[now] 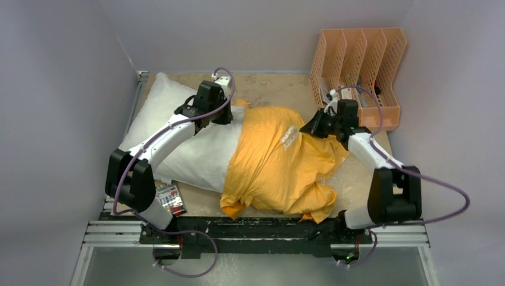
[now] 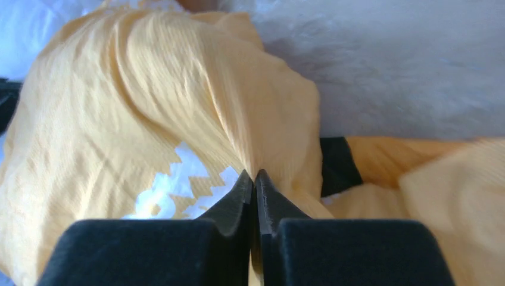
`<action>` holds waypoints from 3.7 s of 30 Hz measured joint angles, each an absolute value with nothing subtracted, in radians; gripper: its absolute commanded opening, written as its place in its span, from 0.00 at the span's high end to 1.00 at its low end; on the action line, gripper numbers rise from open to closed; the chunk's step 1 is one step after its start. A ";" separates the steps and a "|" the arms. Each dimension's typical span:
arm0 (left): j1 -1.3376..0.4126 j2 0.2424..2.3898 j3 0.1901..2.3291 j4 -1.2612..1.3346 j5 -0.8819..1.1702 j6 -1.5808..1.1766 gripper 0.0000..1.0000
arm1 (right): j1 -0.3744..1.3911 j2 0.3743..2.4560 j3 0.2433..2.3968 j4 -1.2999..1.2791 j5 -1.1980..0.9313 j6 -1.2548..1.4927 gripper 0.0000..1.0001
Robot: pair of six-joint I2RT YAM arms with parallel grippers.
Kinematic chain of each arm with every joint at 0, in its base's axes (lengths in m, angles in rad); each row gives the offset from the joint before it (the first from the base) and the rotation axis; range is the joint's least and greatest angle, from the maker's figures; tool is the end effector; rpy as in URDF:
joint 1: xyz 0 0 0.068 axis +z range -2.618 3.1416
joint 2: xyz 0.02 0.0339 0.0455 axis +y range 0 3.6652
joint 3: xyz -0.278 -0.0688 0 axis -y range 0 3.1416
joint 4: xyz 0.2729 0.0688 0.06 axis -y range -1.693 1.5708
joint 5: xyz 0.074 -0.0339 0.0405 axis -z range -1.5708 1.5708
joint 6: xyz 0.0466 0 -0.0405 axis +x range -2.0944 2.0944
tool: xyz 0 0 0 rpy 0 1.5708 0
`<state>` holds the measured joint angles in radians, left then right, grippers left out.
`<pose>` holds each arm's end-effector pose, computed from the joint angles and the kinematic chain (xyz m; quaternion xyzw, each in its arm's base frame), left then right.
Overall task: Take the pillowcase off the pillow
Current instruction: Remove the pillow from the pillowcase.
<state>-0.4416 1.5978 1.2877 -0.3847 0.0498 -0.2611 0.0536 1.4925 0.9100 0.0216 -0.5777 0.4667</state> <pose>0.3591 -0.1723 0.2881 0.0921 0.9007 -0.1671 0.3903 0.3530 0.0444 0.2305 0.0372 0.8494 0.3602 0.3840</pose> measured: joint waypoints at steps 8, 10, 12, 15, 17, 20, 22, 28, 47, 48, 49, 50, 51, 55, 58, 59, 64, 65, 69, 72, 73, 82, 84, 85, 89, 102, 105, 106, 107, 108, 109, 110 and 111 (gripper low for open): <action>-0.452 1.612 1.277 -0.392 -0.050 -0.343 1.00 | 0.030 1.135 0.904 -0.207 -0.155 0.535 1.00; -0.453 1.612 1.263 -0.376 -0.055 -0.358 1.00 | -0.001 1.104 0.904 -0.254 -0.140 0.549 1.00; -0.453 1.607 1.245 -0.356 -0.056 -0.369 1.00 | -0.034 1.096 0.905 -0.300 -0.118 0.559 1.00; -0.452 1.598 1.224 -0.335 -0.057 -0.381 1.00 | -0.079 1.086 0.915 -0.358 -0.060 0.566 1.00; -0.444 1.596 1.213 -0.333 -0.070 -0.381 1.00 | -0.145 1.061 0.933 -0.388 0.012 0.565 1.00; -0.422 1.594 1.199 -0.329 -0.083 -0.382 1.00 | -0.241 1.026 0.980 -0.422 0.072 0.564 1.00; -0.410 1.589 1.194 -0.330 -0.086 -0.381 1.00 | -0.269 1.009 1.009 -0.428 0.088 0.558 0.91; -0.397 1.561 1.180 -0.327 -0.047 -0.363 1.00 | -0.266 1.011 1.031 -0.364 -0.217 0.503 0.36; -0.385 1.523 1.169 -0.348 0.011 -0.347 1.00 | 0.677 1.324 1.025 -0.249 -0.068 0.711 0.84; -0.384 1.519 1.163 -0.347 0.010 -0.347 1.00 | 0.683 1.331 1.026 -0.257 -0.042 0.715 0.98; -0.382 1.517 1.157 -0.345 0.010 -0.348 1.00 | 0.689 1.325 1.019 -0.271 0.006 0.729 1.00; -0.382 1.514 1.151 -0.342 0.010 -0.349 1.00 | 0.688 1.308 1.010 -0.282 0.036 0.733 1.00; -0.382 1.512 1.143 -0.334 0.008 -0.351 1.00 | 0.684 1.272 0.991 -0.289 0.077 0.744 1.00; -0.383 1.497 1.104 -0.281 0.000 -0.368 1.00 | 0.533 1.044 0.890 -0.346 0.144 0.741 1.00; -0.392 1.489 1.084 -0.245 0.017 -0.392 1.00 | 0.357 0.970 0.850 -0.367 0.088 0.710 1.00; -0.401 1.487 1.078 -0.241 0.029 -0.402 1.00 | 0.318 0.968 0.846 -0.373 0.068 0.694 1.00; -0.412 1.483 1.069 -0.242 0.047 -0.406 0.82 | 0.268 1.016 0.845 -0.371 -0.052 0.616 1.00; -0.412 1.481 1.072 -0.244 0.051 -0.406 0.69 | 0.267 1.021 0.845 -0.359 -0.076 0.608 1.00; -0.424 1.453 1.131 -0.331 0.054 -0.390 0.42 | 0.262 1.033 0.844 -0.311 -0.163 0.593 1.00; -0.492 1.415 1.219 -0.429 0.000 -0.353 0.33 | 0.262 1.062 0.844 -0.295 -0.188 0.587 1.00; -0.531 1.396 1.250 -0.456 -0.010 -0.340 0.32 | 0.261 1.073 0.844 -0.293 -0.194 0.586 1.00; -0.852 1.260 1.267 -0.618 -0.025 -0.292 0.24 | 0.260 1.119 0.845 -0.277 -0.209 0.586 1.00; -0.904 1.273 1.229 -0.636 -0.056 -0.292 0.23 | 0.260 1.122 0.845 -0.275 -0.212 0.586 1.00; -0.928 1.290 1.208 -0.645 -0.075 -0.290 0.24 | 0.260 1.124 0.847 -0.276 -0.213 0.586 1.00; -0.967 1.420 1.192 -0.651 -0.189 -0.294 0.98 | 0.262 1.124 0.857 -0.294 -0.206 0.583 1.00; -0.870 1.356 1.198 -0.690 -0.448 -0.439 1.00 | 0.272 1.076 0.909 -0.412 -0.015 0.610 1.00; -0.859 1.321 1.193 -0.691 -0.447 -0.439 1.00 | 0.273 1.076 0.894 -0.382 -0.086 0.609 0.90; -0.855 1.313 1.187 -0.691 -0.445 -0.438 1.00 | 0.273 1.076 0.891 -0.367 -0.125 0.602 0.78; -0.850 1.307 1.179 -0.691 -0.441 -0.438 1.00 | 0.273 1.077 0.891 -0.353 -0.162 0.593 0.66; -0.847 1.304 1.177 -0.694 -0.441 -0.437 1.00 | 0.268 1.077 0.891 -0.337 -0.202 0.582 0.52; -0.842 1.303 1.174 -0.697 -0.442 -0.436 1.00 | 0.265 1.077 0.892 -0.326 -0.226 0.576 0.45; -0.838 1.303 1.173 -0.701 -0.443 -0.435 1.00 | 0.261 1.077 0.896 -0.322 -0.255 0.565 0.41; -0.831 1.303 1.173 -0.705 -0.448 -0.434 1.00 | 0.262 1.077 0.903 -0.321 -0.281 0.553 0.38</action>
<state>-0.8310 1.3029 1.1728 -0.7052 -0.4477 -0.4343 0.2623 1.0775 0.9028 -0.3210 -0.2810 0.5533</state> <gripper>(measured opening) 0.036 0.509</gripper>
